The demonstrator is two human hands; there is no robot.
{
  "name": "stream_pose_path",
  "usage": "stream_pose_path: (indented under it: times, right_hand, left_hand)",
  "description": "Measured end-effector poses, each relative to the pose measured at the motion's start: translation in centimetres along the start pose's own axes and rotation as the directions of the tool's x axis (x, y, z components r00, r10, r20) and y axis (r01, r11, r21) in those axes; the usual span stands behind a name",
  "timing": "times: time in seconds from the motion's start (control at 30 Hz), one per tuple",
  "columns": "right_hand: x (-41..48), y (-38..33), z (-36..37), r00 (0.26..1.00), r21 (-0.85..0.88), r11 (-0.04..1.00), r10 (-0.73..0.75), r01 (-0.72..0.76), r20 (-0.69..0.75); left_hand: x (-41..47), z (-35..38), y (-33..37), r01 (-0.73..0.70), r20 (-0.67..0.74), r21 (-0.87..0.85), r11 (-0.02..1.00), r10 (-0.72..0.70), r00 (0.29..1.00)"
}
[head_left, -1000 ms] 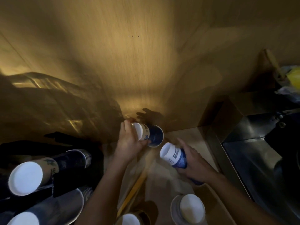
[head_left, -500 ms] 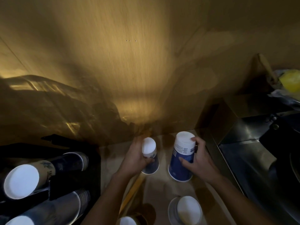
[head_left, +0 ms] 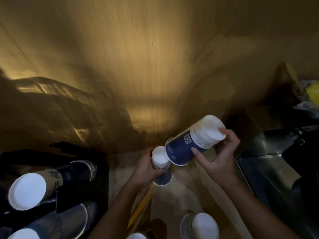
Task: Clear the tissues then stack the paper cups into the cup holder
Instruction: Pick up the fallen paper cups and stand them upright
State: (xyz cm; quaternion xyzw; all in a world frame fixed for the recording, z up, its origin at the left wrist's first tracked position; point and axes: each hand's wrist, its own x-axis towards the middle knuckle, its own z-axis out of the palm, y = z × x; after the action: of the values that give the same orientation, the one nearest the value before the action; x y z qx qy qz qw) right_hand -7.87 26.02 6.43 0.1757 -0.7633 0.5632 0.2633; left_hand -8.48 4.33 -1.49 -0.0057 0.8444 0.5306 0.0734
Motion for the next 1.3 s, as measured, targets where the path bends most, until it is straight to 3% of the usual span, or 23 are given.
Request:
stream_pose_path:
  times: [0.1, 0.27, 0.53, 0.73, 0.83, 0.97, 1.1, 1.23, 1.3]
  right_hand:
    - [0.5, -0.5, 1.2, 0.999, -0.001, 0.999, -0.037, 0.037, 0.033]
    - [0.2, 0.3, 3.0, 0.982, 0.015, 0.999, 0.028, -0.031, 0.186]
    - [-0.6, 2.4, 4.1, 0.940, -0.146, 0.986, 0.126, -0.083, 0.317]
    - [-3.1, 5.1, 5.1, 0.805, -0.357, 0.930, 0.278, -0.088, 0.525]
    - [-4.3, 6.2, 5.3, 0.789, -0.413, 0.906, 0.318, -0.090, 0.526]
    - [-4.5, 6.6, 5.4, 0.781, -0.412, 0.891, 0.393, -0.191, 0.485]
    - [-4.2, 6.9, 5.5, 0.773, -0.442, 0.885, 0.383, -0.149, 0.506]
    - [-4.7, 7.1, 5.6, 0.732, -0.497, 0.853, 0.439, -0.157, 0.521]
    - [-4.4, 6.8, 5.2, 0.686, -0.493, 0.849, 0.473, -0.190, 0.552]
  left_hand:
    - [0.2, 0.0, -0.4, 0.009, 0.006, -0.052, 0.999, -0.008, 1.000]
    - [0.2, 0.0, -0.3, 0.030, 0.026, -0.120, 0.992, -0.027, 0.999]
    - [-0.5, 0.0, -1.5, 0.076, 0.079, -0.196, 0.978, -0.061, 0.995]
    - [-0.7, 0.9, -2.6, 0.073, 0.052, 0.033, 0.997, -0.075, 0.996]
    - [-0.7, 1.2, -3.2, 0.053, 0.086, 0.084, 0.995, -0.061, 0.994]
    - [-0.7, 1.2, -3.3, 0.086, 0.116, 0.014, 0.996, -0.087, 0.989]
    - [-0.6, 1.0, -2.9, 0.110, 0.138, 0.029, 0.994, -0.113, 0.984]
    - [-0.6, -0.1, -2.5, 0.213, 0.195, 0.039, 0.976, -0.216, 0.957]
    - [-0.8, -1.1, -2.1, 0.281, 0.132, 0.087, 0.956, -0.291, 0.948]
